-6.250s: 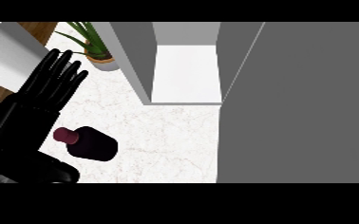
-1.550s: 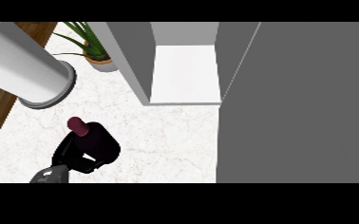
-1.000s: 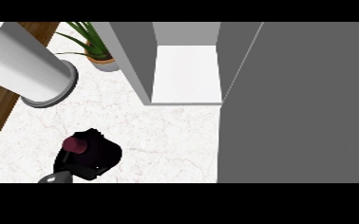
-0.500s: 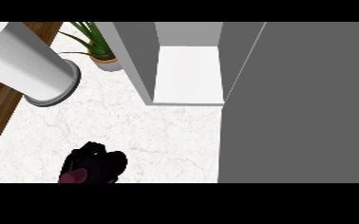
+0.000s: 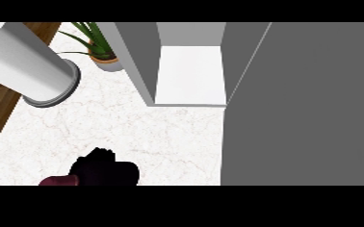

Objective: Pick up the wine, place it into the cabinet and close the cabinet

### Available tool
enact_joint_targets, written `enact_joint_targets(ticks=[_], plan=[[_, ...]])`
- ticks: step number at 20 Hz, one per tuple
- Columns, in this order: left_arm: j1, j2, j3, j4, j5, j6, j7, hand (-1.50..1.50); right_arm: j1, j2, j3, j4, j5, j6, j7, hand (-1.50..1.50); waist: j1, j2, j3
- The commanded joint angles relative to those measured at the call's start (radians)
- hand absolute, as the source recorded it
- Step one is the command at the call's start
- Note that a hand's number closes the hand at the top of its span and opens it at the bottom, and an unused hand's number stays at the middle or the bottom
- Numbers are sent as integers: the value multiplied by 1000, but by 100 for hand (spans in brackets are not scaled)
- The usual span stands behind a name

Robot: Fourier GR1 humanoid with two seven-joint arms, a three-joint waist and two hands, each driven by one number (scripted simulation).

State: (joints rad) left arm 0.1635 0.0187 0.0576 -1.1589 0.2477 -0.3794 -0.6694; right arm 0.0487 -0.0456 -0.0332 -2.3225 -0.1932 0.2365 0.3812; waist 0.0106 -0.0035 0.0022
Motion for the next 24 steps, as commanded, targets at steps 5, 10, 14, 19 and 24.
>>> enact_joint_targets(ticks=[5, 10, 14, 19, 24], plan=[[141, -18, -226, -502, 113, 187, 293, 150, 19, 9, 5, 38, 13, 14, -39, -150, -3, 1, -1], [126, -19, -296, -583, 99, 314, 280, 150, 39, 30, 57, -31, 33, -8, 4, -150, -9, 2, -2], [50, -19, -263, -661, 116, 366, 417, 150, 16, -21, -63, 40, -58, 38, -47, -150, -10, 3, -2], [-135, -19, -300, -616, 121, 514, 511, 150, 53, 16, 30, 43, 31, 46, -80, -150, -13, 3, -2], [-296, -19, -256, -498, 109, 561, 506, 150, 76, 33, 43, 37, 50, 37, -94, -150, -15, 3, -2]])
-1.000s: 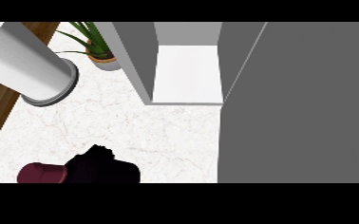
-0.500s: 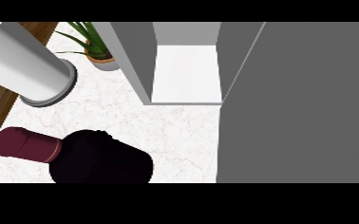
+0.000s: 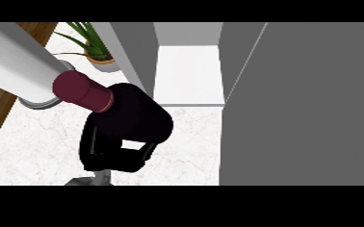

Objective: Pick up the wine, place it into the cabinet and close the cabinet

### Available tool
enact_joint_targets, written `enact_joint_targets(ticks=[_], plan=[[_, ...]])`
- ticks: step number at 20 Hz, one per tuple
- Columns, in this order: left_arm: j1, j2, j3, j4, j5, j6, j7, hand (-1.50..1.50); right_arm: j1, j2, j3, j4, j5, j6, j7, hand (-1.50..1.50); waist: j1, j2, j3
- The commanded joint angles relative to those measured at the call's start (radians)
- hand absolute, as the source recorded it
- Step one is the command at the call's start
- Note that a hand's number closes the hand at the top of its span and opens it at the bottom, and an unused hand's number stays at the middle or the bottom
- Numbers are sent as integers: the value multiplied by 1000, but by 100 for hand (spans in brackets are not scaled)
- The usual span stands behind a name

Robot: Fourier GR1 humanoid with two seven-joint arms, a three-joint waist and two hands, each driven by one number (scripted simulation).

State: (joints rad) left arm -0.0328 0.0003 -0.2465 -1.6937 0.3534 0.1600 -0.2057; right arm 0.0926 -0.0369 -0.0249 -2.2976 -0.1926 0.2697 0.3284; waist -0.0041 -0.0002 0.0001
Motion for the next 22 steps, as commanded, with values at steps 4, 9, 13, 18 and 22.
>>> enact_joint_targets(ticks=[4, 9, 13, 18, 22], plan=[[-219, 0, -47, 127, -29, 185, 10, 150, -129, -40, -39, 46, -25, -32, 82, -150, 2, 1, 0], [-318, 0, -50, 274, -63, 221, -17, 150, -47, 2, -15, -9, -5, -38, 38, -150, -3, 1, 0], [-342, 0, -143, 424, -25, 267, -148, 150, -26, 3, 6, -34, 10, -22, 24, -150, -8, 2, -1], [-444, 0, -207, 478, 53, 397, -125, 150, 61, -13, -32, -1, -21, 45, -55, -150, -11, 1, 0], [-414, 0, -175, 531, 91, 337, -162, 150, -36, -6, -7, -3, 7, -11, 15, -150, -2, 1, 0]])
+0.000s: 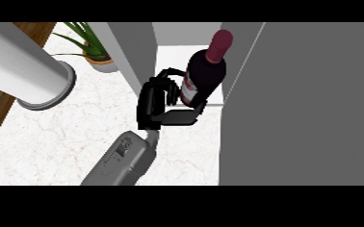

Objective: Pick up the wine, place it into the cabinet and close the cabinet

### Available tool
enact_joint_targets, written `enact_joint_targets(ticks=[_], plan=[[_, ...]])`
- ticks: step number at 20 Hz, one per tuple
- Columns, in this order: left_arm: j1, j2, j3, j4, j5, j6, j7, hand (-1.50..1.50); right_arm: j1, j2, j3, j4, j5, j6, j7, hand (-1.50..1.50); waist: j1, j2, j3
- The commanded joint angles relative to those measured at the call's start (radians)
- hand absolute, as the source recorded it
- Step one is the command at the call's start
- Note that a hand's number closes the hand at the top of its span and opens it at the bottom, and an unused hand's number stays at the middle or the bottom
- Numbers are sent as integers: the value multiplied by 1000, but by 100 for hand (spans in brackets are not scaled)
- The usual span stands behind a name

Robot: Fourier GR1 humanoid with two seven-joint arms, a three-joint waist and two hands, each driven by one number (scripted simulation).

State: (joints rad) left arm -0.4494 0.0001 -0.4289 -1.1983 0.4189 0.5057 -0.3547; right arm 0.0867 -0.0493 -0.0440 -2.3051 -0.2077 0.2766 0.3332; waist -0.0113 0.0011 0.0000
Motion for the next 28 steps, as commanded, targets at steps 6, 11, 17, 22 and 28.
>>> enact_joint_targets(ticks=[6, 11, 17, 22, 28], plan=[[-19, 0, -21, 189, 104, 9, -157, 150, -4, 25, 18, 27, 43, -10, -31, -150, 2, 0, 0], [-19, 0, -117, 273, 223, 27, -258, 150, -41, -10, -29, 30, -19, -6, 13, -150, -2, 1, 0], [-38, 0, -30, 354, 281, -90, -293, 150, -94, -18, -52, 85, -29, -19, 16, -150, 4, 1, 0], [-133, 0, -4, 475, 392, -178, -316, 150, -113, -42, -78, 81, -74, -19, 61, -150, 0, 2, -1], [-249, 0, -38, 624, 456, -204, -371, 150, 1, 2, -25, 20, -26, 12, -7, -150, -9, 3, 0]])
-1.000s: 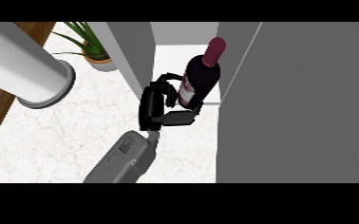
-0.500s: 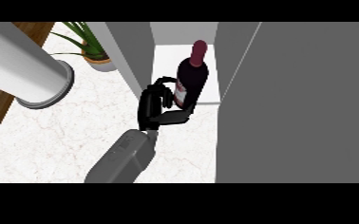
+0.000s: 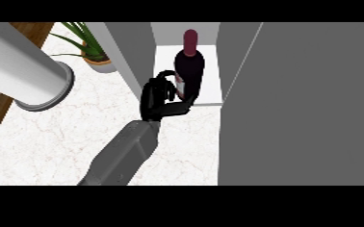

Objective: Pick up the wine, place it into the cabinet and close the cabinet

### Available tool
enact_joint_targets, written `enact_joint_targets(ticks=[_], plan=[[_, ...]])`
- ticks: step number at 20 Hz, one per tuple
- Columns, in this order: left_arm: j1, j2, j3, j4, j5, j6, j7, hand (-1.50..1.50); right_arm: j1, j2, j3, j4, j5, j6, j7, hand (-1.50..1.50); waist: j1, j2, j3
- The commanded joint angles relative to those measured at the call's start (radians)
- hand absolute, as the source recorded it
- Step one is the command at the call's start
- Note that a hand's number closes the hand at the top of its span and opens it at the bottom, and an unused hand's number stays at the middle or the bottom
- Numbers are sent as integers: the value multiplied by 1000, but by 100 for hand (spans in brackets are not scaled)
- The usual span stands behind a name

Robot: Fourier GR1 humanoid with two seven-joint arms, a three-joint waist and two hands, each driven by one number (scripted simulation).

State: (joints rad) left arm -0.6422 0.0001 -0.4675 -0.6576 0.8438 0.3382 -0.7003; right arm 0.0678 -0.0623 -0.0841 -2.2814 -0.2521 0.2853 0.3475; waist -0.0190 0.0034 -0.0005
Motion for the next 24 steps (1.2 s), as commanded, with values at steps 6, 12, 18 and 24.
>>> enact_joint_targets(ticks=[6, 12, 18, 24], plan=[[-153, 0, -6, 163, 108, -44, -14, 150, 48, 12, 18, -23, -2, 12, -8, -150, -9, 1, 0], [-177, 0, 41, 217, 116, -121, -9, 150, 48, 32, 58, -32, 30, -4, 6, -150, 0, 0, 0], [-265, 0, 6, 282, 180, -92, 9, 150, -8, 52, 82, 46, 100, -9, -55, -150, -18, 6, 0], [-326, 0, 39, 417, 181, -87, 12, 150, 20, 40, 73, 74, 71, 35, -94, -150, -32, 12, 0]])
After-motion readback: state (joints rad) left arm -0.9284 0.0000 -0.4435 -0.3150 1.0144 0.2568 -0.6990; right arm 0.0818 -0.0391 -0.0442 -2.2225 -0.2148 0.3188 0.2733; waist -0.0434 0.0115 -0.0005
